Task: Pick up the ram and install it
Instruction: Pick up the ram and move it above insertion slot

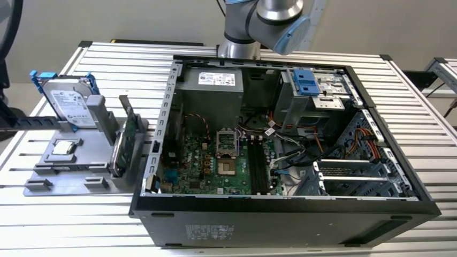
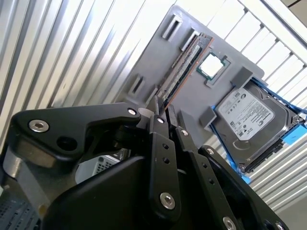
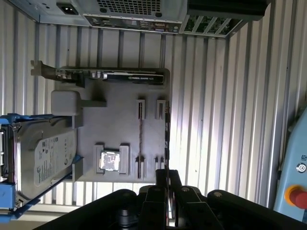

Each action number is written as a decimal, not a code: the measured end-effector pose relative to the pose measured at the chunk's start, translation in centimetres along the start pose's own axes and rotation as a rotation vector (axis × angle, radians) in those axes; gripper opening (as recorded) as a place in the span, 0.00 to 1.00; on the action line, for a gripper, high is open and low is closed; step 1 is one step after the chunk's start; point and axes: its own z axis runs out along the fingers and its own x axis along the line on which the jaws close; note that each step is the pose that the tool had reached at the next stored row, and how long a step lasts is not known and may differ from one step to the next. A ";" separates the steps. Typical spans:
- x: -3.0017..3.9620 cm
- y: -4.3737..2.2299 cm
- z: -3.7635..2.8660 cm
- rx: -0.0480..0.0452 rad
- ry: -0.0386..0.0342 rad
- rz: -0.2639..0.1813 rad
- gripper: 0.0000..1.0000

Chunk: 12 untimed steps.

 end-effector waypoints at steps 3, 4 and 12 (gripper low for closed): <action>0.00 0.00 -0.18 0.0000 0.0000 0.000 0.00; 0.00 0.00 -0.17 -0.0002 0.0000 0.000 0.00; 0.01 0.03 -0.19 0.0001 -0.0004 0.000 0.00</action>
